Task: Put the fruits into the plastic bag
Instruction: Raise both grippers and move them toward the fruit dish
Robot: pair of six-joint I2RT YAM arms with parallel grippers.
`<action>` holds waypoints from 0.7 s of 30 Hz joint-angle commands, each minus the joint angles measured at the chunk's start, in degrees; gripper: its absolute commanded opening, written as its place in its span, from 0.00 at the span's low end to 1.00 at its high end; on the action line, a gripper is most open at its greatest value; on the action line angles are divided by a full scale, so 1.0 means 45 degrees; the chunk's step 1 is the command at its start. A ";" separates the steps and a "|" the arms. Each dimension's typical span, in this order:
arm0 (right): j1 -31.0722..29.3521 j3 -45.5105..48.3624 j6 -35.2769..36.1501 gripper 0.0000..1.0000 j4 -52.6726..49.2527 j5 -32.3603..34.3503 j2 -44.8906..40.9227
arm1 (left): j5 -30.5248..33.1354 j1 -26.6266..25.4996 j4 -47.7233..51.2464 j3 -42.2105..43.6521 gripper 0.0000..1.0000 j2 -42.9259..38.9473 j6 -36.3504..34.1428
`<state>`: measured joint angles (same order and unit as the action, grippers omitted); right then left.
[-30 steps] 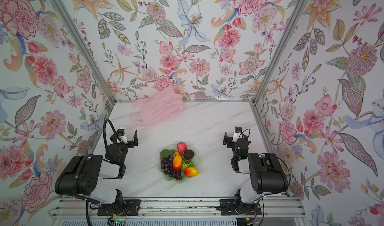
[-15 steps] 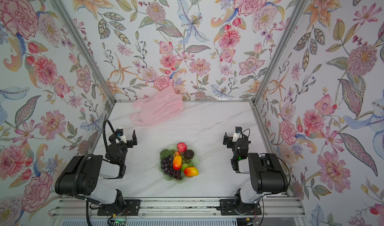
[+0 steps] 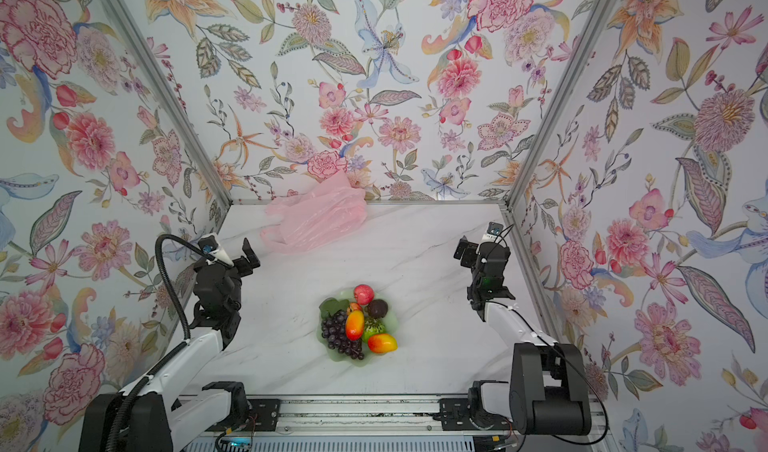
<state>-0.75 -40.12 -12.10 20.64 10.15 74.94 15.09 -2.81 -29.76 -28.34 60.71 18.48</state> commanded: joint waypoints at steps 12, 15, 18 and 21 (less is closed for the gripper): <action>-0.1130 -0.4021 -0.2955 0.99 -0.7909 -0.9684 0.2844 | -0.4062 -0.2482 0.9450 -0.3457 0.99 0.0765 0.6296; -0.1767 -0.3820 -0.3057 0.99 -0.8333 -1.0812 0.2924 | -0.5052 -0.2990 0.9122 -0.2938 0.99 0.0933 0.6964; -0.2527 -0.3335 -0.3037 0.99 -0.8550 -1.1248 0.2729 | -0.5762 -0.3095 0.8563 -0.2323 0.99 0.1045 0.7397; -0.3086 -0.2870 -0.2840 0.99 -0.8968 -1.1429 0.2571 | -0.6556 -0.3214 0.8082 -0.1821 0.99 0.1247 0.7872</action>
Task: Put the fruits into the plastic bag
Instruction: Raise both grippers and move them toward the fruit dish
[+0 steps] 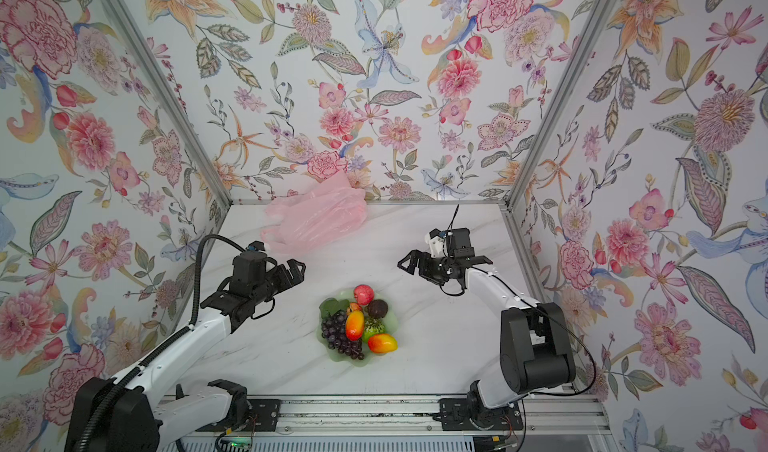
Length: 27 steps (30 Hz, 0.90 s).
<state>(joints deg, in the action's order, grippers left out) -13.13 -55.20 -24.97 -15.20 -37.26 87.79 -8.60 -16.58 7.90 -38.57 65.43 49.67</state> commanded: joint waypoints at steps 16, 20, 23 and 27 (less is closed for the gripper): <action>-0.1587 0.3077 0.0794 0.82 -0.1997 -0.0977 -0.2042 | -0.2729 -0.1124 -0.0575 0.2783 0.65 -0.0868 0.0785; -0.1661 0.3386 0.0954 0.76 -0.1973 -0.0994 -0.2296 | -0.2828 -0.1361 -0.0866 0.3478 0.61 -0.1398 0.0935; -0.1690 0.3515 0.1046 0.70 -0.1974 -0.1076 -0.2257 | -0.2826 -0.1581 -0.0923 0.3749 0.59 -0.1562 0.1027; -0.1782 0.3565 0.1044 0.64 -0.1881 -0.1208 -0.2148 | -0.2810 -0.1909 -0.1103 0.3913 0.50 -0.1606 0.1167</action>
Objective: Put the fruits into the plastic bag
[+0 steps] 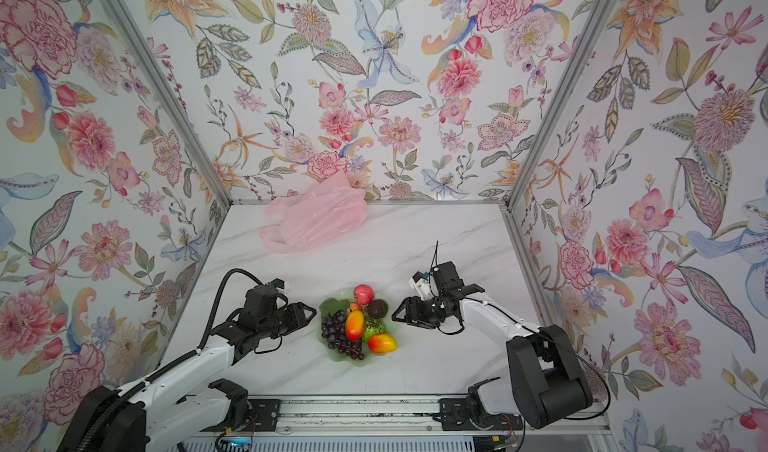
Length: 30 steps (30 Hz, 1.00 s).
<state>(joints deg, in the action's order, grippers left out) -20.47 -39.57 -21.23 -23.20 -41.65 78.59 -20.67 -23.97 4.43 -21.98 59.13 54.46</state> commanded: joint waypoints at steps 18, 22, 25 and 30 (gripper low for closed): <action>-0.0495 -0.0743 0.0169 0.32 0.0829 -0.0374 0.1798 | 0.0451 -0.1651 -0.1666 0.0324 0.41 0.0803 0.1004; -0.0684 -0.0987 0.0114 0.27 0.1048 -0.0435 0.2166 | 0.0418 -0.1675 -0.1866 0.0260 0.41 0.1016 0.1037; -0.0789 -0.1217 0.0091 0.23 0.1113 -0.0491 0.2455 | 0.0374 -0.1649 -0.1948 0.0229 0.41 0.1206 0.1072; -0.0852 -0.1373 0.0143 0.19 0.1142 -0.0530 0.2775 | 0.0374 -0.1653 -0.1981 0.0241 0.41 0.1225 0.1102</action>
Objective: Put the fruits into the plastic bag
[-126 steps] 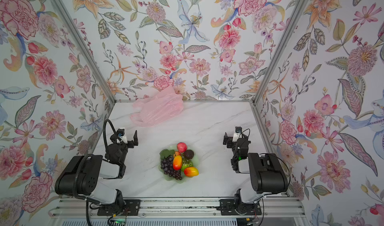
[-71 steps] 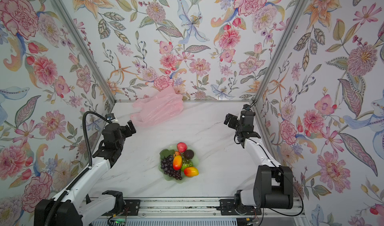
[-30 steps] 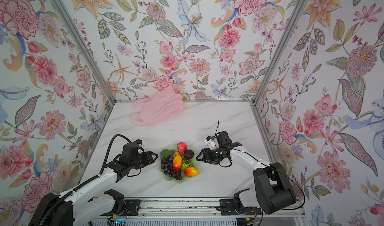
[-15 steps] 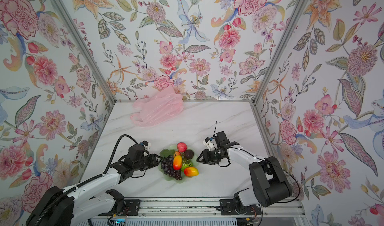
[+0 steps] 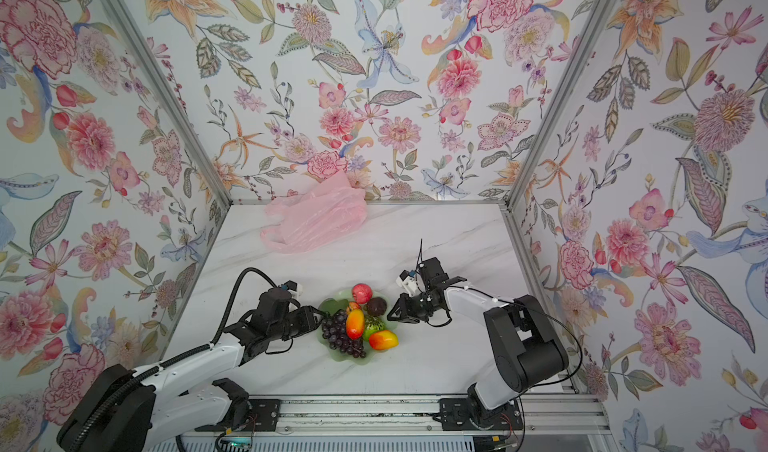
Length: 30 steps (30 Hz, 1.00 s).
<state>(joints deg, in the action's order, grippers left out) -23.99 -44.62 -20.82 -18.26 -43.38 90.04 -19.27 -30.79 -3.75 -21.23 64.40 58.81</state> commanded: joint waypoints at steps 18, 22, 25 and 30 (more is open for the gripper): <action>-0.0066 -0.0159 -0.0296 0.09 0.0498 0.0589 0.0089 | -0.0015 -0.0160 -0.0104 -0.0027 0.41 0.0006 0.0023; -0.0028 -0.0008 -0.0448 0.09 0.0821 0.0766 0.0020 | 0.0039 -0.0151 0.0045 -0.0064 0.41 -0.0089 -0.0048; 0.0060 0.0073 -0.0532 0.09 0.1038 0.0810 0.0011 | 0.0213 -0.0151 0.0347 -0.0200 0.42 -0.0175 -0.0138; 0.0400 0.0170 -0.0532 0.08 0.1313 0.0830 0.0085 | 0.0616 -0.0039 0.0781 -0.0490 0.47 -0.0450 -0.0187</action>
<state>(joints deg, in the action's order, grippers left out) -23.42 -44.56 -21.82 -13.78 -41.60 90.17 -18.33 -30.83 -2.46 -21.52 63.64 58.96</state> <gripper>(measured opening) 0.087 0.460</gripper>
